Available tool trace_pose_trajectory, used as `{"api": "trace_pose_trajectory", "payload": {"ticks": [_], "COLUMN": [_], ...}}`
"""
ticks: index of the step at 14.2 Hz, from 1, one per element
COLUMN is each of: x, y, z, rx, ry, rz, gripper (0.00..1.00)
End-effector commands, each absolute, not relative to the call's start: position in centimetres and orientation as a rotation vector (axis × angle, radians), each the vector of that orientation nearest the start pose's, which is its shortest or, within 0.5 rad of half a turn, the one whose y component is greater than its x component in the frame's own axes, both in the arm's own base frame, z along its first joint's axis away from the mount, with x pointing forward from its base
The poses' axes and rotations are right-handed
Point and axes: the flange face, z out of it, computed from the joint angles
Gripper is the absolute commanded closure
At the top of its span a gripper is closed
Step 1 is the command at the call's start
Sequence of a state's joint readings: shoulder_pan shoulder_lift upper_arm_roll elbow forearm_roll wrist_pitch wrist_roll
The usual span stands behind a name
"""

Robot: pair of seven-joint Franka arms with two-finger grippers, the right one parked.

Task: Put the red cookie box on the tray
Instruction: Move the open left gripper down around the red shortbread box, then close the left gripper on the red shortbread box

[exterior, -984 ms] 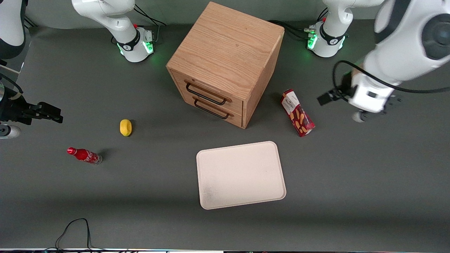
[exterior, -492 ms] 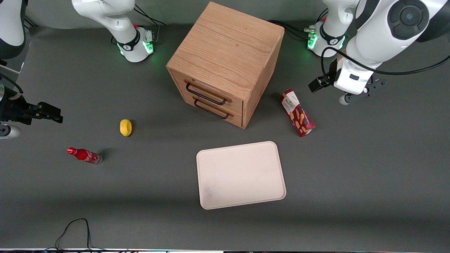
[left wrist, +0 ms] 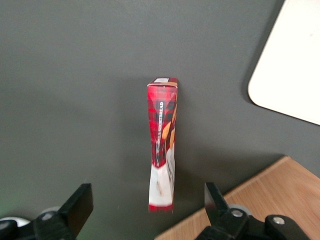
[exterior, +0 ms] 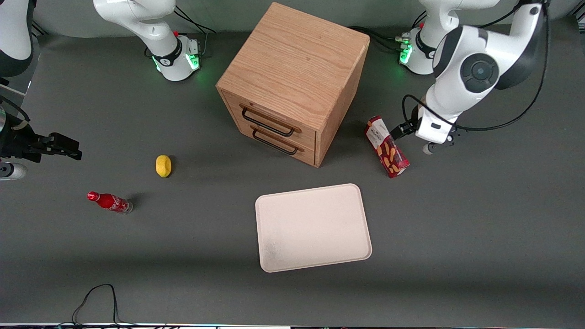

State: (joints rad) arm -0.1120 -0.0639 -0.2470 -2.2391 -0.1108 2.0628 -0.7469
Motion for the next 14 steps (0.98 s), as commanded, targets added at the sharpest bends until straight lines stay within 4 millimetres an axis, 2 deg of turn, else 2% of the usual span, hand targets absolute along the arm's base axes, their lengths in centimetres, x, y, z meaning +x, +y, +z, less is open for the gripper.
{"api": "trace_pose_trajectory", "payload": {"ticks": [1, 3, 6, 9, 10, 14], "x": [46.0, 46.0, 45.8, 44.7, 44.4, 44.0], "y": [-18.5, -19.6, -20.1, -19.9, -19.8, -20.0], "z": [34.2, 31.7, 28.8, 26.1, 25.4, 24.8], "rx": [-3.068, -3.088, -3.105, -3.119, -3.121, -3.12], "ry": [-0.657, -0.632, -0.626, -0.628, -0.628, -0.62], "rz": [0.251, 0.24, 0.22, 0.183, 0.179, 0.186], "gripper": [0.01, 0.01, 0.01, 0.01, 0.01, 0.01]}}
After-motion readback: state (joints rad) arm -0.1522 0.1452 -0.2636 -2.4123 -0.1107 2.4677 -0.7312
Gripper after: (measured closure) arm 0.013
